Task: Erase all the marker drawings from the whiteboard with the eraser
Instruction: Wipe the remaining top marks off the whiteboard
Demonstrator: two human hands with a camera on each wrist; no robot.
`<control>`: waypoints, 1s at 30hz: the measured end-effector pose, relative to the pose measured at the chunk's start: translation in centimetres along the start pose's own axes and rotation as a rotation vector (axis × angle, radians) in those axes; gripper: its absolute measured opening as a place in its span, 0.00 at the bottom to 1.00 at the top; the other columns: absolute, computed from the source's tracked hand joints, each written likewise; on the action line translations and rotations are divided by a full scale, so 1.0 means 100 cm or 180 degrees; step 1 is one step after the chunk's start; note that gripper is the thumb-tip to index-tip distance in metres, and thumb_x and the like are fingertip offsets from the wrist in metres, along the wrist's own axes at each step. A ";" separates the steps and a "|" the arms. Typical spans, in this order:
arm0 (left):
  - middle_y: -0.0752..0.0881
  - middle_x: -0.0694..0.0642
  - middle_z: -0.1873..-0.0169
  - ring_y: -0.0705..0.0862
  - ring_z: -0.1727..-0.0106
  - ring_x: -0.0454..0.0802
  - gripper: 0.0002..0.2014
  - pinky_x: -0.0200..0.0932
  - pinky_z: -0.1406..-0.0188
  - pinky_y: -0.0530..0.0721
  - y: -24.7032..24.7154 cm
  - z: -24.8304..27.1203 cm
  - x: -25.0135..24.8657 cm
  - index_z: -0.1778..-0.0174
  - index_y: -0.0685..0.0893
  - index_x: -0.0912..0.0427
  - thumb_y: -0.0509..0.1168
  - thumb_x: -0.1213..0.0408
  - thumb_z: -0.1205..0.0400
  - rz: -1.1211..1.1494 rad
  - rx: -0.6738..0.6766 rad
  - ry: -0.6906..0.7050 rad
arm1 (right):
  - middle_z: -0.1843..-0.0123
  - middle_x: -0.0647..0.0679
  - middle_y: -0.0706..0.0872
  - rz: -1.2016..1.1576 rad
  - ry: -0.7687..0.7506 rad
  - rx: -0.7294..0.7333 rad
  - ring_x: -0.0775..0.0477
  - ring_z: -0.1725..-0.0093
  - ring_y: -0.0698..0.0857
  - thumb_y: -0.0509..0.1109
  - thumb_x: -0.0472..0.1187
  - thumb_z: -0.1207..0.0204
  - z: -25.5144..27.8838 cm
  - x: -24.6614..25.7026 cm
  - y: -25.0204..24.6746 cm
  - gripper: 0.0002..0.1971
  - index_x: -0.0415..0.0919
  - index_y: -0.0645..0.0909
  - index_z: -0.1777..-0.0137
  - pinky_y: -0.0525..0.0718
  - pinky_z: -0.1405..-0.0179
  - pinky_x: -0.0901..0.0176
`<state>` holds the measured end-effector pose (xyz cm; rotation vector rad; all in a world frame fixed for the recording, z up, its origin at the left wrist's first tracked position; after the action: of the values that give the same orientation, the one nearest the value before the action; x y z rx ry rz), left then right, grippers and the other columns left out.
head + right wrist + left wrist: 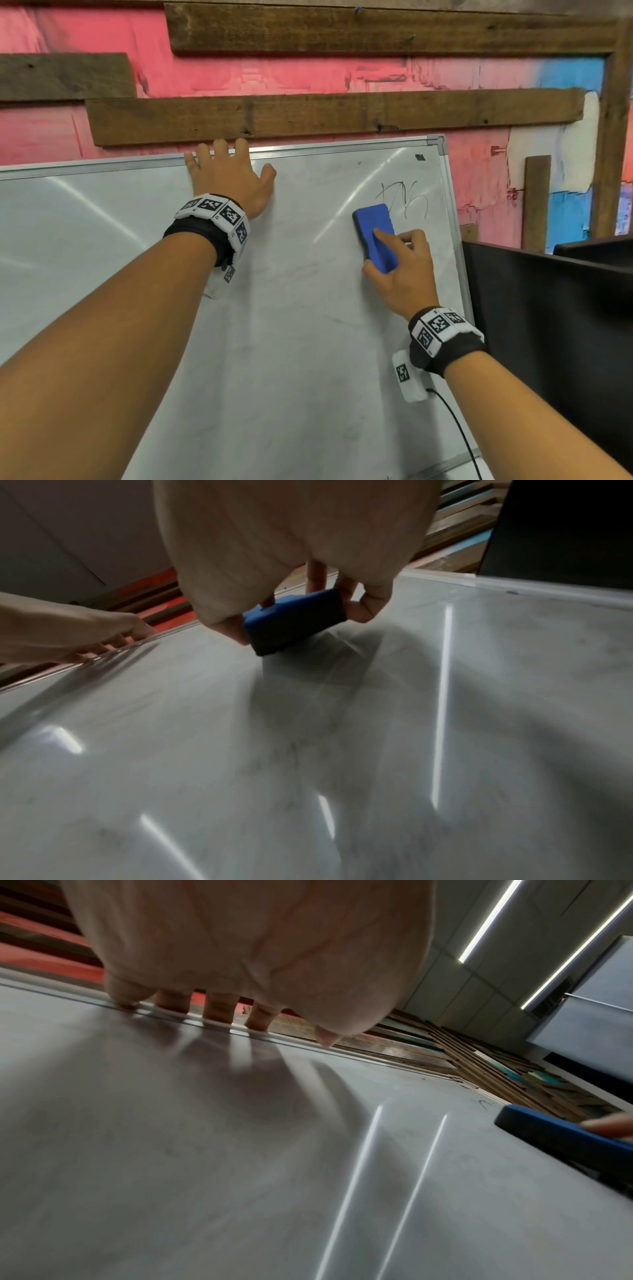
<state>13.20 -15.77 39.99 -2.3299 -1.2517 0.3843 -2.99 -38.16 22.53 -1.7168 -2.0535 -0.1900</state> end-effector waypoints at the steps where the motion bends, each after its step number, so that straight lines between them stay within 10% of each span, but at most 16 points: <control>1: 0.76 0.67 0.30 0.69 0.27 0.72 0.32 0.74 0.21 0.56 0.001 0.001 0.000 0.28 0.73 0.56 0.49 0.37 0.19 -0.0021 0.0002 0.0022 | 0.45 0.51 0.69 0.0021 0.0011 0.0003 0.45 0.44 0.75 0.79 0.47 0.29 -0.004 0.000 -0.001 0.29 0.49 0.81 0.27 0.80 0.42 0.55; 5: 0.73 0.68 0.29 0.66 0.26 0.74 0.29 0.75 0.20 0.53 0.004 0.003 0.000 0.25 0.69 0.44 0.46 0.35 0.19 -0.0073 0.0030 0.0102 | 0.43 0.49 0.69 0.0091 0.0227 -0.0097 0.44 0.42 0.75 0.76 0.48 0.25 -0.039 0.004 -0.008 0.28 0.50 0.78 0.24 0.75 0.41 0.58; 28: 0.72 0.71 0.28 0.60 0.21 0.76 0.29 0.73 0.18 0.49 0.012 0.003 -0.005 0.27 0.72 0.51 0.50 0.39 0.20 0.0193 -0.0186 -0.0064 | 0.42 0.48 0.71 0.0080 0.0301 -0.0286 0.40 0.40 0.76 0.78 0.41 0.27 -0.013 -0.039 -0.024 0.27 0.47 0.80 0.26 0.76 0.39 0.57; 30: 0.72 0.71 0.27 0.60 0.21 0.76 0.29 0.73 0.18 0.48 0.013 0.004 -0.005 0.27 0.72 0.51 0.49 0.39 0.20 0.0223 -0.0175 -0.0064 | 0.42 0.48 0.72 0.0083 0.0307 -0.0333 0.43 0.40 0.75 0.79 0.39 0.28 0.005 -0.049 -0.025 0.27 0.45 0.81 0.27 0.73 0.39 0.69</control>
<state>13.64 -16.72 39.02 -2.4270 -1.2067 0.4025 -4.90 -42.91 20.45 -1.7592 -1.9817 -0.3705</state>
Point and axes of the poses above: each hand's wrist, its own z-axis away from the middle knuckle, its own y-axis out of the palm, x = y × z, the point moved 5 cm from there along -z, towards the middle knuckle
